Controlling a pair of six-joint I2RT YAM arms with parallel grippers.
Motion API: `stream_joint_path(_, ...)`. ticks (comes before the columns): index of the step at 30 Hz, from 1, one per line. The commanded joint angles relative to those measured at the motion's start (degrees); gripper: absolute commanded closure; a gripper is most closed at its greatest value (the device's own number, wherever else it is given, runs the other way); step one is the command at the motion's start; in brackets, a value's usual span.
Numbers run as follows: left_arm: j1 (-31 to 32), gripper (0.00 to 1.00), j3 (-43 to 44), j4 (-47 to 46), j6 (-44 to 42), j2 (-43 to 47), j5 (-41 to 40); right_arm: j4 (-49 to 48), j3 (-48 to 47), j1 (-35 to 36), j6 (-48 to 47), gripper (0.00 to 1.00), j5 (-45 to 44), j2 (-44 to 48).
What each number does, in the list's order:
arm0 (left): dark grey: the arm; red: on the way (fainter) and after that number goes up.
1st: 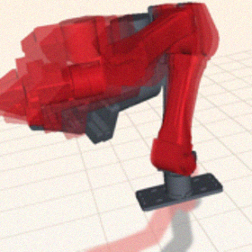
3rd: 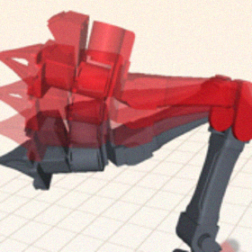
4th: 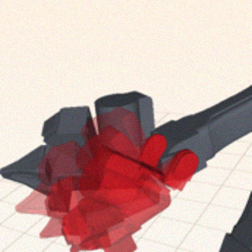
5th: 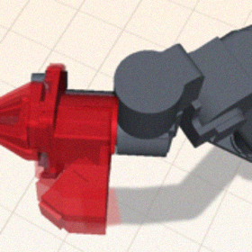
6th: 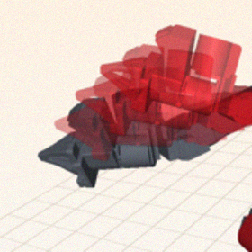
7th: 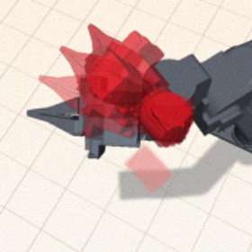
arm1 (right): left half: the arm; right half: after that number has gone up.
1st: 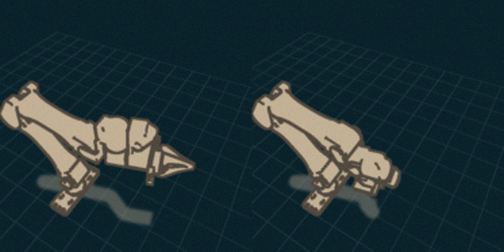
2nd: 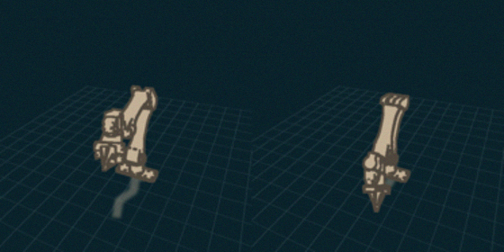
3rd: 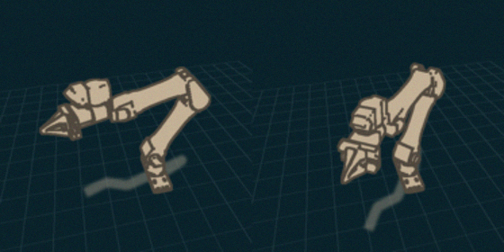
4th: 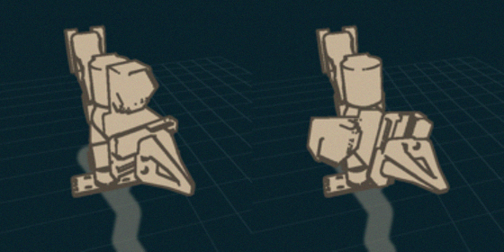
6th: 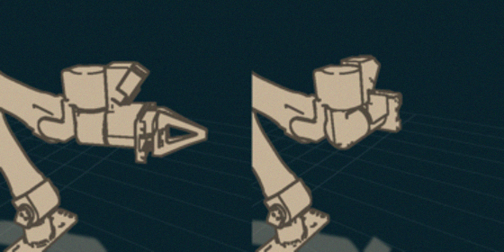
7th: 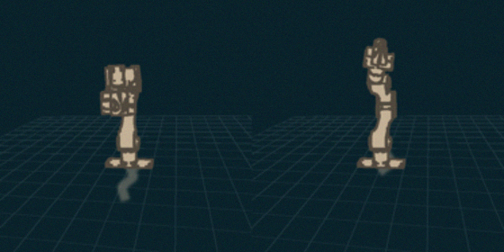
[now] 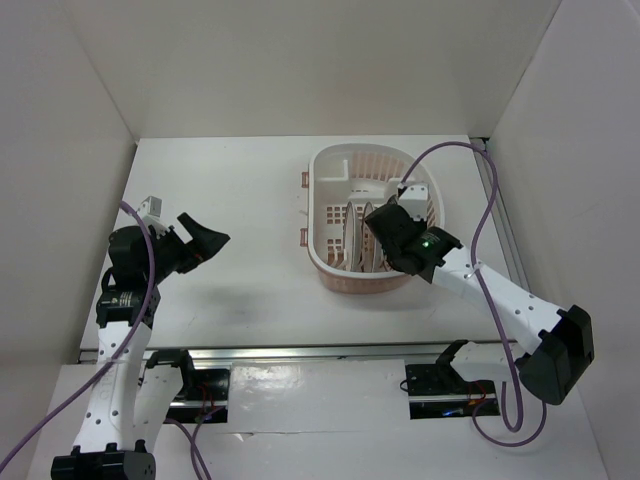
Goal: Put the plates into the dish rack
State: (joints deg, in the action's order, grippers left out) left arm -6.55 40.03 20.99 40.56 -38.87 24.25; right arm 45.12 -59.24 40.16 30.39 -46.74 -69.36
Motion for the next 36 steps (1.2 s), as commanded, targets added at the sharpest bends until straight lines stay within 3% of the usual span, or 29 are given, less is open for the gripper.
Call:
stream_joint_path(1, 0.0, 0.0, 1.2, -1.2, -1.0, 0.2, -0.1, -0.9, 0.4, 1.1, 1.0, 0.83, -2.0, 0.7)
stream_joint_path(8, 0.0, 0.0, 1.2, -1.2, -1.0, -0.3, -0.1, -0.4, -0.7, 1.1, 0.4, 0.56, -2.0, 1.2)
stream_joint_path(9, 0.0, 0.0, 1.2, -1.2, -1.0, -0.3, -0.1, -0.9, -1.5, 1.1, 0.4, 0.47, -2.7, 0.7)
stream_joint_path(13, 0.0, 0.0, 1.2, -1.2, -1.0, -0.3, -0.1, -0.3, -3.0, 1.1, 0.4, 0.36, -3.4, -0.4)
stream_joint_path(19, 0.0, 0.0, 1.2, -1.2, -1.0, -0.3, -0.1, 3.6, -10.2, 1.1, -0.8, 0.28, -6.1, -0.9)
stream_joint_path(22, 0.0, 0.0, 1.2, -1.2, -1.0, -0.9, -0.1, 6.8, -15.2, 1.7, -0.8, 0.18, -7.4, -0.9)
stream_joint_path(25, 0.0, 0.0, 1.8, -1.2, -1.6, -0.9, -0.1, 10.5, -20.5, 3.1, -0.8, 0.02, -8.2, 0.2)
stream_joint_path(29, 0.0, 0.0, 3.8, 0.8, -2.8, -1.4, -0.1, 11.7, -24.4, 4.9, -2.4, 0.0, -6.7, 1.7)
stream_joint_path(33, 0.0, 0.0, 8.8, 7.2, -5.8, -0.1, -4.5, 9.9, -25.6, 7.3, -8.0, 0.0, 6.0, 7.5)
stream_joint_path(36, 0.0, 0.0, 14.0, 13.4, -9.1, 2.0, -8.6, 10.0, -25.0, 9.0, -8.0, 0.0, 10.6, 15.0)
